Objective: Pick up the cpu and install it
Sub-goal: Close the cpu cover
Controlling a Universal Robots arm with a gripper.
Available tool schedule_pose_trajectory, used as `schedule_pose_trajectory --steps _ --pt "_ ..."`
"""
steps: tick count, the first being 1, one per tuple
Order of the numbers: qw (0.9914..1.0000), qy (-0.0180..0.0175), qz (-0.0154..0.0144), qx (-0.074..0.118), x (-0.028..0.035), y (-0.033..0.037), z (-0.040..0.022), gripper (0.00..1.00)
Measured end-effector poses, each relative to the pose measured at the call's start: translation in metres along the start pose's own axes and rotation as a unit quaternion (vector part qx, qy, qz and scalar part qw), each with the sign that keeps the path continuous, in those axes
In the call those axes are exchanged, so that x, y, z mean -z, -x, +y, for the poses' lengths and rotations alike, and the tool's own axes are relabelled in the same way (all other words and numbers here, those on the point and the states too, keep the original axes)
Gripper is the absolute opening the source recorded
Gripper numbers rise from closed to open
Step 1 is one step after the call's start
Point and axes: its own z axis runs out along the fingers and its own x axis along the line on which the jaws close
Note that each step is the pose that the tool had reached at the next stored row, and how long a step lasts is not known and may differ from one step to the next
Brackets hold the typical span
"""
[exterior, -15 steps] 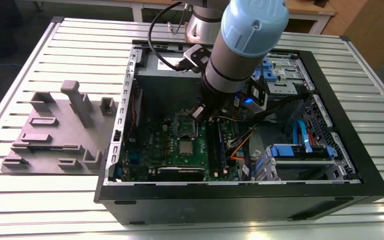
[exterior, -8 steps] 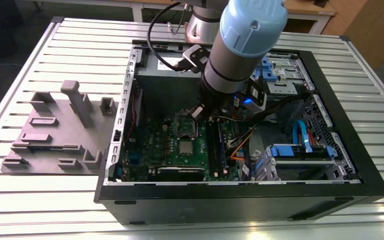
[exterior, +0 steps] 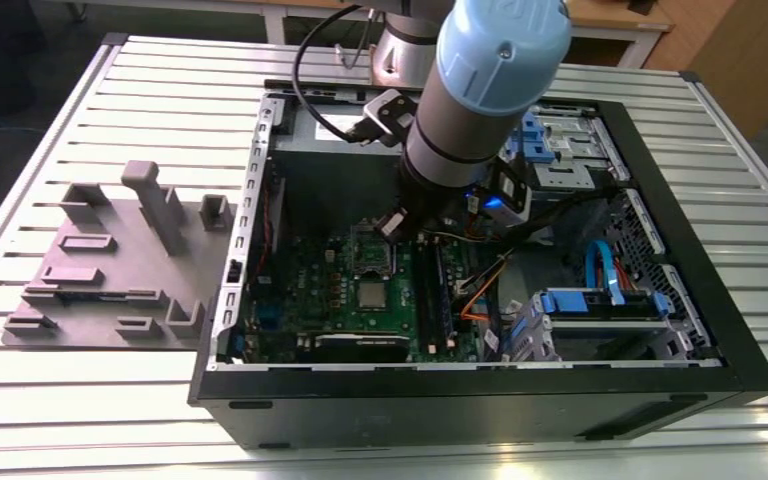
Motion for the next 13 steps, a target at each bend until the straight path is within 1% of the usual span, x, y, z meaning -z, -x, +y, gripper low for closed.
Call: schedule_pose_trajectory --steps 2,4,6,13 --pt "0.99996 -0.0011 -0.0018 -0.009 -0.0002 -0.0001 0.0001 0.11" --pt "0.99973 -0.0028 -0.0049 -0.023 -0.0006 0.0000 0.0001 0.11" --pt "0.99944 -0.0041 -0.0071 -0.033 -0.0010 0.0000 0.0001 0.11" --pt "0.99919 -0.0048 -0.0085 -0.039 -0.0014 -0.0030 0.0029 0.11"
